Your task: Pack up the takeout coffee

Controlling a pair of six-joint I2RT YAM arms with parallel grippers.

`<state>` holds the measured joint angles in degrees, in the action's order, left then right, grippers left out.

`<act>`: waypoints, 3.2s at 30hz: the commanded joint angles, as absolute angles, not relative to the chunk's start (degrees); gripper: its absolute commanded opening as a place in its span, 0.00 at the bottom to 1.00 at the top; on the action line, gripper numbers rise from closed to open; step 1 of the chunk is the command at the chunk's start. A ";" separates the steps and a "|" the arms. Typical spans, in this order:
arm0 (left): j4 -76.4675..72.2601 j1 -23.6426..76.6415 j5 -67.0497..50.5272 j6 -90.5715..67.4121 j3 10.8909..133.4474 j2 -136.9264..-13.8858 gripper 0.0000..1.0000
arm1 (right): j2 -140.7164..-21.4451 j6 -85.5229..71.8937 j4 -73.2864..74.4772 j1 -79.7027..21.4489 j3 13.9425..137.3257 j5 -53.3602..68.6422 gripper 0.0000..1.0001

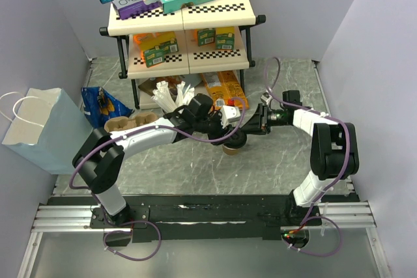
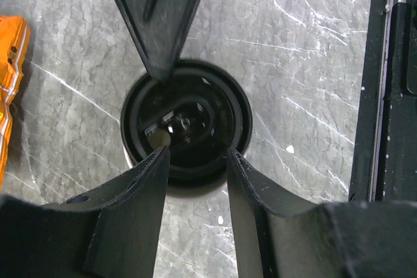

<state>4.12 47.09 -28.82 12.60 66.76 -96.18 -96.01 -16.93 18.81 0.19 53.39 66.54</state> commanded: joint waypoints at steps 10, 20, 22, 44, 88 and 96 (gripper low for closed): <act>2.55 46.93 -29.27 12.22 65.39 -92.99 0.47 | -96.59 -14.15 21.01 -2.90 57.04 64.51 0.37; 2.20 46.93 -29.71 11.87 65.48 -93.52 0.47 | -96.68 -13.01 21.97 -2.90 57.83 63.11 0.40; 2.20 46.93 -29.79 11.87 65.57 -93.60 0.47 | -97.03 -12.83 22.41 -2.90 57.92 63.19 0.40; 2.37 46.67 -28.74 11.87 64.95 -92.46 0.47 | -96.15 -8.70 25.84 -5.09 59.50 59.24 0.46; 3.16 42.63 -17.94 -24.69 62.75 -91.49 0.57 | -94.48 1.23 33.05 -5.36 59.59 63.46 0.67; 0.62 41.05 -20.48 -27.60 60.56 -93.07 0.52 | -95.01 0.18 30.94 -7.82 58.89 63.37 0.66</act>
